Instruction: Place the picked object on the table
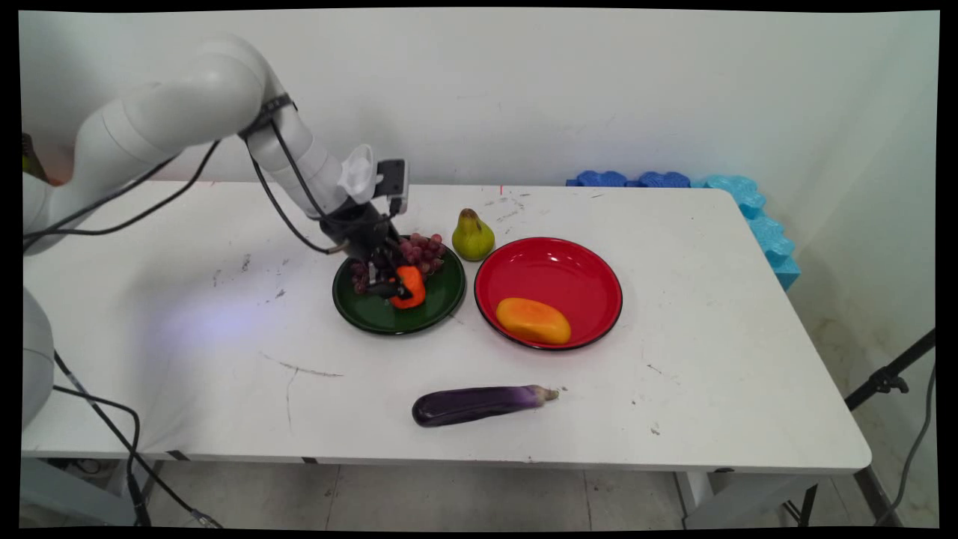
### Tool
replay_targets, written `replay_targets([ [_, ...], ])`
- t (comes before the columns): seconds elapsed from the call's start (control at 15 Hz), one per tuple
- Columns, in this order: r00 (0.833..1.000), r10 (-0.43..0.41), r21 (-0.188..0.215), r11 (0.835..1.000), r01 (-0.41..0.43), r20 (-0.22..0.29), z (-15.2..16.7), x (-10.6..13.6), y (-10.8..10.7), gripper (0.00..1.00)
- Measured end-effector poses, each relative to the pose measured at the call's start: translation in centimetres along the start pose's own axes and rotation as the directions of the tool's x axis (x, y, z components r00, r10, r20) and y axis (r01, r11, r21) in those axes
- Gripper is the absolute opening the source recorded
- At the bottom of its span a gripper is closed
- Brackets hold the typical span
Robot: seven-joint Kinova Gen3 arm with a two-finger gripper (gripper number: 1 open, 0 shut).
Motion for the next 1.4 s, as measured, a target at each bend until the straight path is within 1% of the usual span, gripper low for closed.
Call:
replay_targets([
  [0.13, 1.000, -0.013, 0.014, 1.000, 0.014, -0.021, -2.4, 1.3, 0.4, 0.00],
  [0.27, 0.998, -0.027, 0.024, 0.999, 0.028, -0.049, -5.0, 3.3, 1.1, 0.00],
  [0.47, 0.995, -0.054, 0.028, 0.998, 0.056, -0.086, -8.3, 6.2, 2.6, 0.00],
  [0.67, 0.990, -0.100, 0.020, 0.994, 0.103, -0.096, -9.6, 8.1, 4.2, 0.00],
  [0.8, 0.986, -0.133, 0.013, 0.991, 0.134, -0.098, -9.3, 8.9, 5.3, 0.00],
  [0.93, 0.982, -0.164, 0.007, 0.986, 0.165, -0.093, -8.1, 9.4, 6.5, 0.00],
  [1.13, 0.977, -0.202, 0.011, 0.979, 0.203, -0.070, -5.1, 9.2, 8.2, 0.00],
  [1.4, 0.970, -0.240, 0.015, 0.970, 0.241, -0.047, -1.5, 8.6, 9.7, 0.00],
])
